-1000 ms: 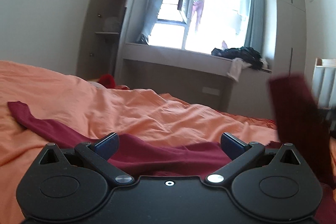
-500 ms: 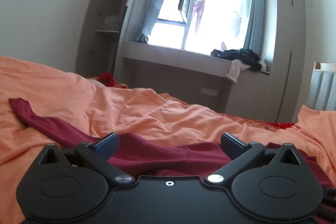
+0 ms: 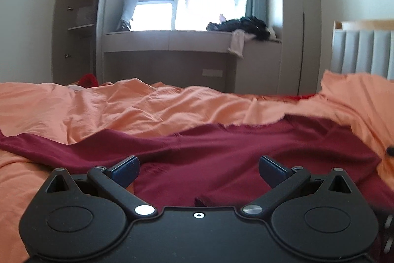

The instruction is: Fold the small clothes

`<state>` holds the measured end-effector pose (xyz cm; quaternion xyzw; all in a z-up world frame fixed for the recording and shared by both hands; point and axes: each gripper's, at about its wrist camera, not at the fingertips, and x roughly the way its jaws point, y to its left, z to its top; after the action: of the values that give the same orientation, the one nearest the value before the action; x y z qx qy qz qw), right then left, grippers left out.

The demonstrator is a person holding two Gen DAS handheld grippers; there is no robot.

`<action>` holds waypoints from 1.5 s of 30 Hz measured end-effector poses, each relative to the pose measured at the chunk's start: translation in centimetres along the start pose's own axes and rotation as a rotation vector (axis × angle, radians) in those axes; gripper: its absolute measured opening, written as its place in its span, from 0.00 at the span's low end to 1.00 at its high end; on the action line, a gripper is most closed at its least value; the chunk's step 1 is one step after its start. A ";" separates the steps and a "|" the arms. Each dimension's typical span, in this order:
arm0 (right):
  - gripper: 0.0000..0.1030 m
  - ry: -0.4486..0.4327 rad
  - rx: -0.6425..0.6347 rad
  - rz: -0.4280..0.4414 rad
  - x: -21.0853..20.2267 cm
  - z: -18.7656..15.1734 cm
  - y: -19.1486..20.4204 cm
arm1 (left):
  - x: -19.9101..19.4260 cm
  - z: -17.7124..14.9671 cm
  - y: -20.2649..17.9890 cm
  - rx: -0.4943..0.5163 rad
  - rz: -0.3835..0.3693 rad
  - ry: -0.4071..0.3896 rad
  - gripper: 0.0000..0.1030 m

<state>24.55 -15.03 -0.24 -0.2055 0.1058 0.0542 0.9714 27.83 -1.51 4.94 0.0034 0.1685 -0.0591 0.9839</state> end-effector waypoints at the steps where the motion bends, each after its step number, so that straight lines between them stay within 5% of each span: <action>1: 0.94 0.022 0.026 -0.035 0.2 -0.6 -1.2 | 0.1 -0.2 -0.2 0.012 0.001 0.004 1.00; 8: 0.92 0.221 0.181 -0.234 2.8 -3.7 -8.0 | 0.9 -1.6 -1.0 0.068 0.033 0.064 1.00; 14: 0.86 0.211 0.135 -0.259 4.6 -5.1 -8.5 | 1.2 -1.8 -0.5 0.040 0.021 0.078 1.00; 16: 0.80 0.192 0.113 -0.268 5.5 -5.0 -7.8 | 1.2 -1.8 -0.5 0.038 0.022 0.079 1.00; 22: 0.11 0.208 0.044 -0.325 6.4 -5.0 -7.0 | 1.1 -1.8 -0.8 0.049 0.025 0.074 1.00; 32: 0.05 0.304 0.196 -0.270 5.8 -5.8 -8.8 | 1.0 -2.0 -1.0 0.060 0.019 0.079 1.00; 36: 0.12 0.294 0.256 -0.258 5.3 -5.6 -9.4 | 0.5 -1.9 -0.5 0.028 0.027 0.052 1.00; 37: 0.19 0.296 0.283 -0.252 5.1 -5.5 -9.6 | 0.2 -1.8 -0.2 0.014 0.042 0.037 1.00; 39: 0.63 0.296 0.329 -0.238 4.5 -5.4 -10.2 | -0.4 -1.6 0.4 -0.007 0.080 0.010 1.00; 43: 0.76 0.276 0.334 -0.250 3.0 -4.8 -10.4 | -1.4 -0.5 2.8 -0.039 0.158 -0.032 1.00; 45: 0.96 0.242 0.337 -0.262 2.4 -4.4 -10.3 | -1.7 0.1 4.4 -0.064 0.222 -0.044 1.00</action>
<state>27.59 -26.10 -0.71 -0.0575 0.2015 -0.1156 0.9710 26.77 3.06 5.55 -0.0106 0.1474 0.0553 0.9875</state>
